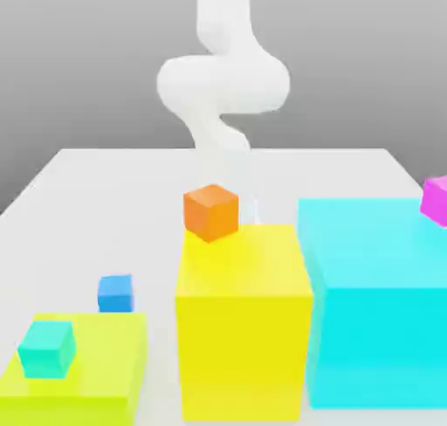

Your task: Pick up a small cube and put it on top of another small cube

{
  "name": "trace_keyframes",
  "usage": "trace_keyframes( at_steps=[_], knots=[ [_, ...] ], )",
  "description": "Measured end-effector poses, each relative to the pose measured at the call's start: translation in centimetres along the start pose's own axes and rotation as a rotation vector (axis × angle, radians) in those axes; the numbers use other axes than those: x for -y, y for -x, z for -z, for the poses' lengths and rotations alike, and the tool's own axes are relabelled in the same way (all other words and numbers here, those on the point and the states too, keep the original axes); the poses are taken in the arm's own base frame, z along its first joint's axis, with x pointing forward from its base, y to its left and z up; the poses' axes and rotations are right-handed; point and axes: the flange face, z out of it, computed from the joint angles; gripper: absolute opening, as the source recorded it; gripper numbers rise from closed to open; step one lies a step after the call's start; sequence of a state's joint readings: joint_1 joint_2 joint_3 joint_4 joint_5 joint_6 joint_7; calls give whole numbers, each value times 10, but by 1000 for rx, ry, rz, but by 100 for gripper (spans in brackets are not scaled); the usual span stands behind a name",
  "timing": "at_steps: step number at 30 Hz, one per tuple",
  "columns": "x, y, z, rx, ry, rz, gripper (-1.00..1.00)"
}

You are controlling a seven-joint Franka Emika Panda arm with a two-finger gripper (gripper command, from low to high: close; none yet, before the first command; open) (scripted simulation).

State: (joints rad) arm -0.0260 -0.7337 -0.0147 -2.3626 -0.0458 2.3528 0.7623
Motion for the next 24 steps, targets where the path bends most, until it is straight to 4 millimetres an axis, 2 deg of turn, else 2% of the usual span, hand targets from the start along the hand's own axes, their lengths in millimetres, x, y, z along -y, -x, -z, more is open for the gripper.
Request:
trace_keyframes(
  at_steps=[3,6,9,12,16,20,22,24],
  knots=[
    [-37,1,-71,42,112,45,0],
    [-84,7,-130,98,205,78,0],
    [-137,20,-180,167,284,102,0],
    [-194,40,-219,245,349,117,0],
    [-271,78,-256,362,409,126,0],
    [-340,129,-276,487,436,124,0],
    [-370,159,-280,549,437,119,0],
    [-382,171,-286,570,438,117,0]
  ],
)
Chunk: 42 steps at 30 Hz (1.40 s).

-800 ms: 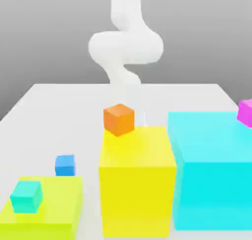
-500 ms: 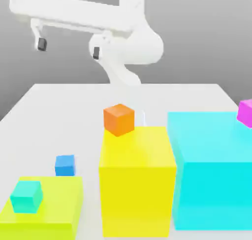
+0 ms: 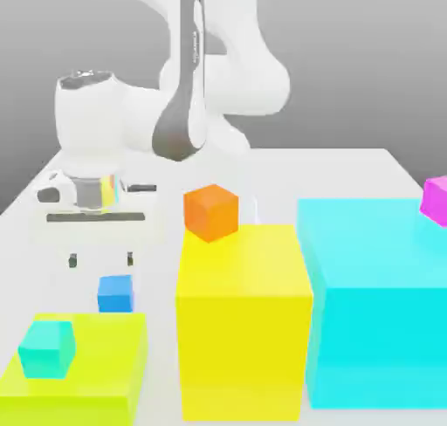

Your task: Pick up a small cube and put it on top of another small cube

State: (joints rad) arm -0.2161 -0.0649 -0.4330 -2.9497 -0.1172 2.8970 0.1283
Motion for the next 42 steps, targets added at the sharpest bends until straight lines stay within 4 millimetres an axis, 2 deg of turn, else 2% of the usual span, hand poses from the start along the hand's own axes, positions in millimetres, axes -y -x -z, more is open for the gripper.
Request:
trace_keyframes(
  at_steps=[9,10,16,18,28,42],
  knots=[
    [-3,3,-57,6,3,1,0],
    [-3,4,-62,7,2,1,-100],
    [-3,5,-64,9,1,1,-100],
    [-2,3,-57,7,2,1,-100],
    [-2,1,1,9,-2,-10,-100],
    [53,-112,72,19,-30,-380,-100]
  ],
)
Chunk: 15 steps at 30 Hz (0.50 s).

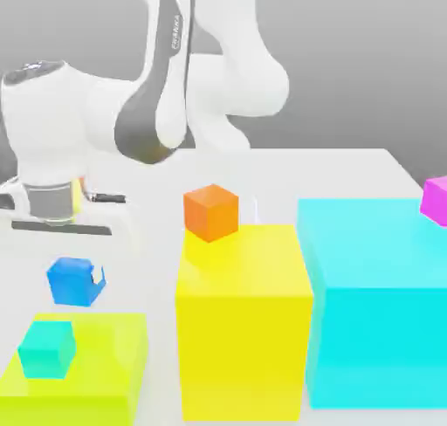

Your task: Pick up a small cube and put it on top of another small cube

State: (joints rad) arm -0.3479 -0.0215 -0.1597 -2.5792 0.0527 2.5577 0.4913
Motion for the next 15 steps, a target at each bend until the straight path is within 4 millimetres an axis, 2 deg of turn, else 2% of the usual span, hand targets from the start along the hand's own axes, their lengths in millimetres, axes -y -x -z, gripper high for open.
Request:
trace_keyframes(
  at_steps=[8,9,11,12,15],
  knots=[
    [50,-38,49,-14,19,-233,-100],
    [54,-39,43,-15,21,-244,-100],
    [55,-42,16,-16,22,-256,-100],
    [54,-43,2,-17,23,-259,100],
    [54,-43,2,-17,23,-259,100]
  ],
)
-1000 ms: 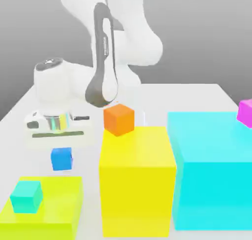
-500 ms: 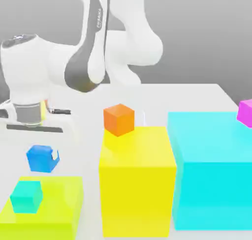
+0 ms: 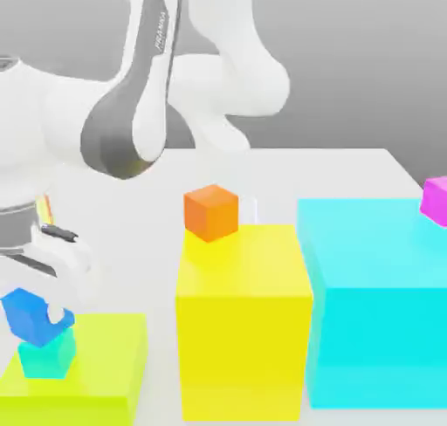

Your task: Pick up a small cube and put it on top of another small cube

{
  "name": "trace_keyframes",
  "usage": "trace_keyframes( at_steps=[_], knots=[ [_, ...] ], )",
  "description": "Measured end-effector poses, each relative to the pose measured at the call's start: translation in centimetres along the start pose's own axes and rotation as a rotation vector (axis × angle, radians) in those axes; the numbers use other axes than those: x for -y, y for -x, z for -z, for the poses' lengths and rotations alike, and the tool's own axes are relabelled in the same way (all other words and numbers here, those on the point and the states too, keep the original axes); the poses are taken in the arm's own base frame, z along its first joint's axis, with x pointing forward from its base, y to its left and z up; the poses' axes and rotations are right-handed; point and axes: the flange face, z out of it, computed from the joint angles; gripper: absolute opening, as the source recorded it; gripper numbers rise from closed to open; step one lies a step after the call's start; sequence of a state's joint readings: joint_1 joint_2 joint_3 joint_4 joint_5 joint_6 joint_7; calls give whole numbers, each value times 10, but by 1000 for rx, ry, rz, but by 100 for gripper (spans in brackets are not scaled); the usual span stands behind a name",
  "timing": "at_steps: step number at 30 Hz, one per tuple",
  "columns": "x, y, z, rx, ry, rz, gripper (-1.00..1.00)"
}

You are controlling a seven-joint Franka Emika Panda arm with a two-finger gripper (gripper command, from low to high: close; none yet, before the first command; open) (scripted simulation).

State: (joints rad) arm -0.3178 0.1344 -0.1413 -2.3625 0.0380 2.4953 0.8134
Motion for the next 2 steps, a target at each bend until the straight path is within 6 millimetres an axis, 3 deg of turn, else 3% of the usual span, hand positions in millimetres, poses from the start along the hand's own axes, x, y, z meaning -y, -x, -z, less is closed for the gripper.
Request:
trace_keyframes(
  at_steps=[2],
  knots=[
    [0,0,0,0,0,0,100]
  ],
)
